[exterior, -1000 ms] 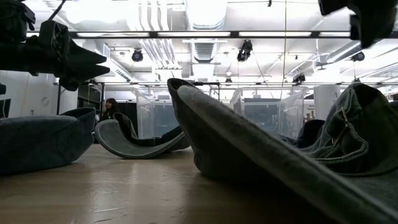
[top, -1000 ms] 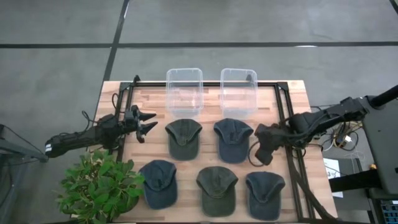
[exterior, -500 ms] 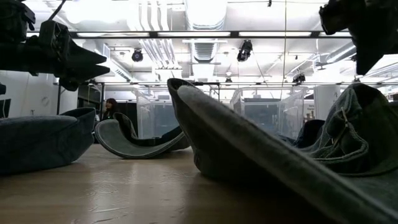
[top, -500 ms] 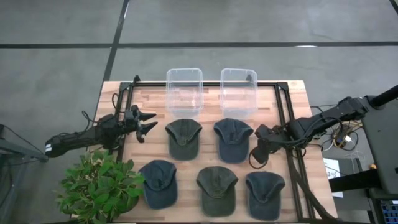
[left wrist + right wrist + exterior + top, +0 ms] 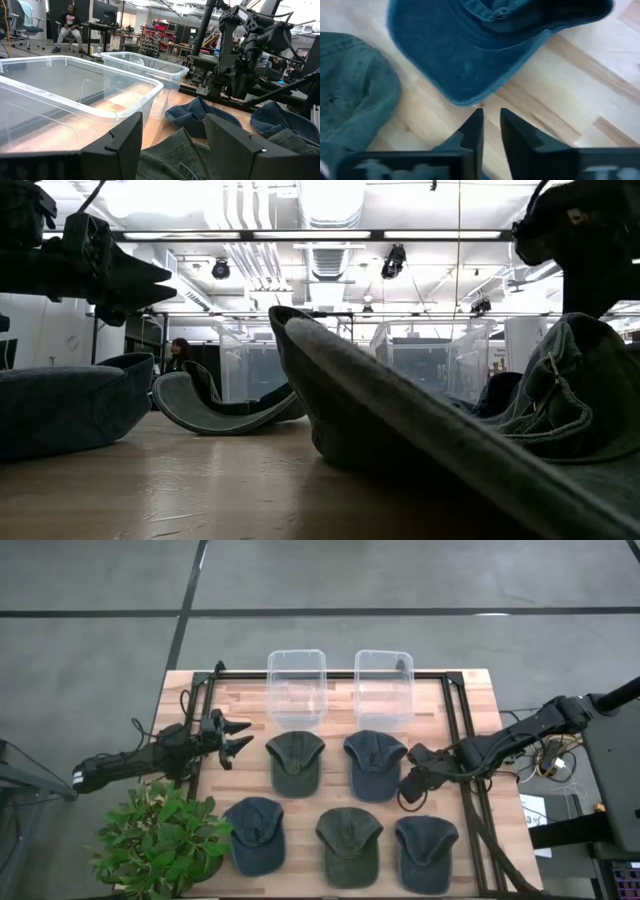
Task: Pick & Place hat
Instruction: Put the top blue cap into the left transparent bin
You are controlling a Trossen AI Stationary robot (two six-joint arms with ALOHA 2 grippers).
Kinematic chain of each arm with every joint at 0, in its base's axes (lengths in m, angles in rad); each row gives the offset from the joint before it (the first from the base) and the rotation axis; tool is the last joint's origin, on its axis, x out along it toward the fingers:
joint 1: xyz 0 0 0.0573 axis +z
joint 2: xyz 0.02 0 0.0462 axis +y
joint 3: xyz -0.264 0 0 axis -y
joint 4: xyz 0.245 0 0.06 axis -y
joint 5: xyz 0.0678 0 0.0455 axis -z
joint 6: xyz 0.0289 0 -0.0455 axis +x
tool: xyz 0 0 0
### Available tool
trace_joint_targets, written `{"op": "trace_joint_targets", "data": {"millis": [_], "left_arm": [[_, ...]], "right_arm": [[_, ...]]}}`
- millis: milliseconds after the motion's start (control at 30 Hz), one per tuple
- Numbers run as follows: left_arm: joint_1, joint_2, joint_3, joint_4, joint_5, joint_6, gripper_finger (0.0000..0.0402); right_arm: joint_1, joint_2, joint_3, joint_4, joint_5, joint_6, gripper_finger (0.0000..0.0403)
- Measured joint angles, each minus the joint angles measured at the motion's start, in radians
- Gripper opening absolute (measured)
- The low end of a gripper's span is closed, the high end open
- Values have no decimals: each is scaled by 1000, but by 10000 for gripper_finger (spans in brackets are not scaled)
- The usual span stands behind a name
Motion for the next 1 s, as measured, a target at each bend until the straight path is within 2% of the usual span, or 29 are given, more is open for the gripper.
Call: {"op": "trace_joint_targets", "data": {"millis": [167,267,500,700,833,1000], "left_arm": [[0,0,0,0,0,0,208],[0,0,0,1,0,0,208],[0,0,0,1,0,-1,208],[0,0,0,2,0,-1,208],[0,0,0,2,0,-13,208],[0,0,0,2,0,-16,208]], "right_arm": [[0,-1,-12,1,38,9,139],[0,0,-24,5,84,78,184],[-1,1,-79,72,100,141,267],[0,1,-134,152,127,167,293],[0,1,-164,168,174,188,297],[0,1,-226,282,176,204,292]]}}
